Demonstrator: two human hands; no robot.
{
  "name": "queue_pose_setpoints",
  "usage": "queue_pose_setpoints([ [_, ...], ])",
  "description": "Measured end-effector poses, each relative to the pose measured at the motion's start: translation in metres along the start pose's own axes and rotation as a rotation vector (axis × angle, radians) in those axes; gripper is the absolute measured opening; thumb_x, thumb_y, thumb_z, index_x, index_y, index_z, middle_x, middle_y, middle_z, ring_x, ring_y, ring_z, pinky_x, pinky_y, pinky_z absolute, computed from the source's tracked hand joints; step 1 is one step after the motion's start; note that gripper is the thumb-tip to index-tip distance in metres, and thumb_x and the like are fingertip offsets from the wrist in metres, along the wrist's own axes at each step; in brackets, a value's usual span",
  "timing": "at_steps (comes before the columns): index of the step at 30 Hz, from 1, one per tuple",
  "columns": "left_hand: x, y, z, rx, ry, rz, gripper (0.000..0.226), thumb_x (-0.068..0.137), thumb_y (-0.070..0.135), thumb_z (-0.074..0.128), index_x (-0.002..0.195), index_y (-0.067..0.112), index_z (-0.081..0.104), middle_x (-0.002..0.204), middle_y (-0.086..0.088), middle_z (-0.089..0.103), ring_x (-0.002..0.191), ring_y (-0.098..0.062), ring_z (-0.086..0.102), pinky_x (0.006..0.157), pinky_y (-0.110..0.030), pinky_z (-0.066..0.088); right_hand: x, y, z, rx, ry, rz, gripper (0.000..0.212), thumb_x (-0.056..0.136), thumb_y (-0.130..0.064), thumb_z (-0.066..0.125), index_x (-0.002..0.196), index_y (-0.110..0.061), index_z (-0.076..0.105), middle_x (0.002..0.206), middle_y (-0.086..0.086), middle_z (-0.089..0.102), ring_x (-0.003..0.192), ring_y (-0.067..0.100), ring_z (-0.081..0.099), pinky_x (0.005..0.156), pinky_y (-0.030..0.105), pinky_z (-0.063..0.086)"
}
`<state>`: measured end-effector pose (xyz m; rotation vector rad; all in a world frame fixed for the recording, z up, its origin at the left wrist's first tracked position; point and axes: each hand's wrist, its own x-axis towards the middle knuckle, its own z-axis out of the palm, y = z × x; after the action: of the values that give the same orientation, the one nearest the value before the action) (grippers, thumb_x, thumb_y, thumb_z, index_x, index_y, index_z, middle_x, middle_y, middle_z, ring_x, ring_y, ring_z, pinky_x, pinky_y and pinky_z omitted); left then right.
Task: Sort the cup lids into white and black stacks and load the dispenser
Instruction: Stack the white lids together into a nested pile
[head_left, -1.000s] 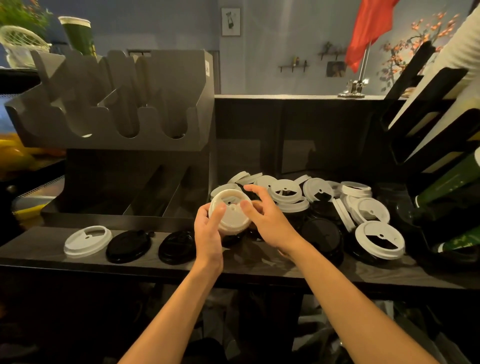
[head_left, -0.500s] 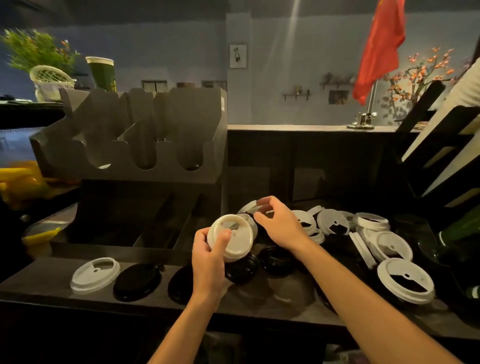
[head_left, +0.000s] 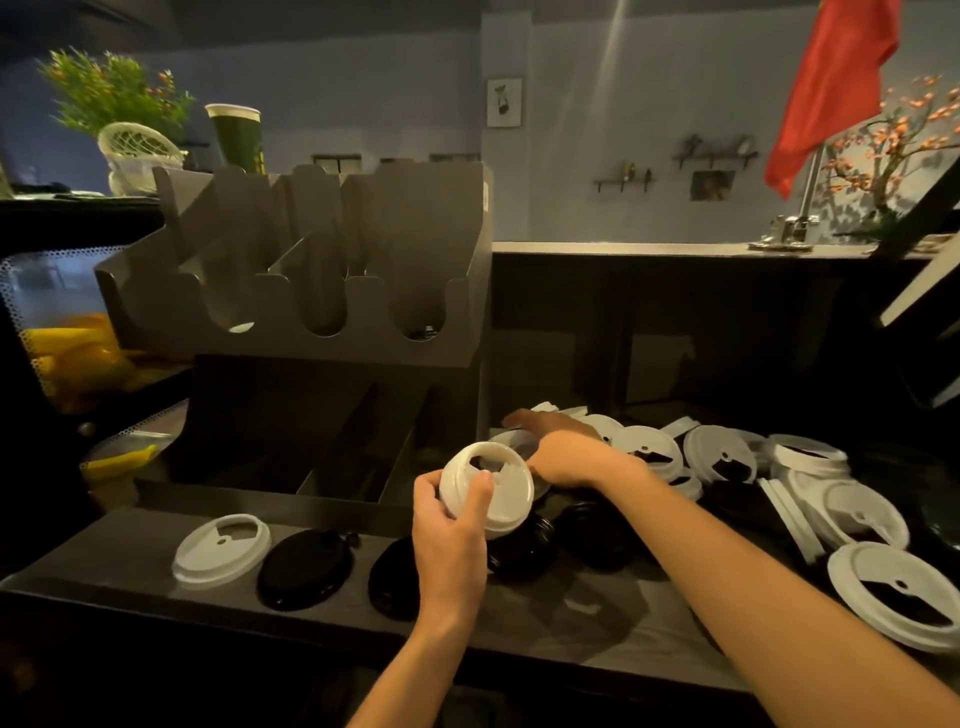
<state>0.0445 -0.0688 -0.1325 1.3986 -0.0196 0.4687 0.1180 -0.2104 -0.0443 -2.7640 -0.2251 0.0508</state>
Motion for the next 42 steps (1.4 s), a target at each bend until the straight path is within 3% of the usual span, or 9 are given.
queue_pose_setpoints([
  [8, -0.001, 0.0, 0.002, -0.021, -0.028, -0.009, 0.035, 0.09, 0.036, 0.075, 0.113, 0.025, 0.051, 0.106, -0.003, 0.064, 0.093, -0.018, 0.067, 0.066, -0.018, 0.055, -0.018, 0.025, -0.006, 0.288, 0.28, 0.05, 0.094, 0.077, -0.055, 0.079, 0.154, -0.036, 0.029, 0.144, 0.003, 0.038, 0.125, 0.027, 0.051, 0.102, 0.045, 0.05],
  [14, -0.004, 0.001, 0.002, -0.061, -0.034, 0.02, 0.038, 0.091, 0.029, 0.076, 0.119, 0.024, 0.05, 0.108, 0.0, 0.064, 0.093, -0.015, 0.067, 0.071, -0.02, 0.057, -0.04, 0.028, -0.004, 0.667, 0.168, 0.093, 0.081, 0.075, -0.061, 0.077, 0.141, -0.028, 0.042, 0.124, 0.0, 0.057, 0.107, 0.017, 0.06, 0.086, 0.034, 0.054],
  [21, -0.011, 0.011, 0.005, -0.119, -0.153, 0.054, 0.049, 0.088, 0.042, 0.067, 0.124, 0.017, 0.047, 0.11, -0.001, 0.064, 0.094, -0.007, 0.07, 0.077, -0.023, 0.059, -0.065, 0.016, 0.006, 0.806, 0.111, 0.077, 0.075, 0.076, -0.075, 0.062, 0.13, -0.024, 0.052, 0.116, 0.001, 0.066, 0.088, 0.018, 0.075, 0.074, 0.034, 0.064],
  [24, -0.014, 0.011, 0.004, -0.123, -0.232, 0.055, 0.057, 0.084, 0.049, 0.069, 0.126, 0.018, 0.045, 0.117, -0.004, 0.064, 0.104, -0.014, 0.071, 0.079, -0.026, 0.06, -0.07, 0.007, 0.011, 0.78, 0.076, 0.139, 0.079, 0.075, -0.083, 0.054, 0.118, -0.017, 0.06, 0.103, 0.003, 0.07, 0.073, 0.017, 0.076, 0.066, 0.03, 0.063],
  [27, -0.017, 0.011, 0.005, -0.085, -0.278, 0.072, 0.06, 0.078, 0.043, 0.074, 0.125, 0.02, 0.044, 0.117, -0.005, 0.061, 0.101, -0.01, 0.07, 0.075, -0.022, 0.059, -0.07, 0.001, 0.015, 0.479, 0.187, 0.135, 0.072, 0.084, -0.083, 0.04, 0.09, -0.015, 0.061, 0.079, 0.0, 0.066, 0.063, 0.014, 0.067, 0.057, 0.022, 0.05],
  [30, -0.019, 0.009, 0.005, -0.068, -0.251, 0.087, 0.057, 0.08, 0.046, 0.069, 0.124, 0.018, 0.047, 0.115, -0.008, 0.063, 0.097, -0.012, 0.071, 0.072, -0.02, 0.058, -0.067, 0.003, 0.021, 0.291, 0.279, 0.086, 0.076, 0.087, -0.083, 0.032, 0.075, -0.012, 0.056, 0.066, 0.001, 0.056, 0.06, 0.012, 0.053, 0.061, 0.027, 0.044],
  [32, -0.019, 0.008, 0.003, -0.069, -0.218, 0.089, 0.054, 0.083, 0.049, 0.064, 0.123, 0.015, 0.049, 0.11, -0.007, 0.065, 0.091, -0.009, 0.072, 0.069, -0.019, 0.057, -0.067, 0.006, 0.024, 0.266, 0.257, 0.065, 0.074, 0.091, -0.079, 0.029, 0.081, -0.013, 0.061, 0.07, 0.0, 0.06, 0.064, 0.012, 0.057, 0.065, 0.029, 0.047],
  [37, -0.019, 0.008, 0.003, -0.04, -0.192, 0.117, 0.046, 0.088, 0.052, 0.053, 0.116, 0.015, 0.052, 0.099, -0.001, 0.065, 0.083, -0.004, 0.07, 0.069, -0.018, 0.056, -0.065, 0.006, 0.032, 0.388, 0.268, -0.137, 0.04, 0.106, -0.051, 0.03, 0.132, -0.032, 0.054, 0.109, -0.008, 0.064, 0.098, 0.009, 0.06, 0.087, 0.035, 0.053],
  [42, -0.018, 0.006, 0.003, -0.037, -0.208, 0.112, 0.04, 0.094, 0.053, 0.04, 0.115, 0.02, 0.05, 0.106, 0.002, 0.062, 0.091, 0.0, 0.066, 0.076, -0.018, 0.055, -0.067, -0.001, 0.038, 0.352, 0.498, -0.183, 0.028, 0.108, -0.038, 0.036, 0.107, -0.025, 0.061, 0.087, -0.007, 0.066, 0.077, 0.009, 0.062, 0.067, 0.033, 0.054],
])
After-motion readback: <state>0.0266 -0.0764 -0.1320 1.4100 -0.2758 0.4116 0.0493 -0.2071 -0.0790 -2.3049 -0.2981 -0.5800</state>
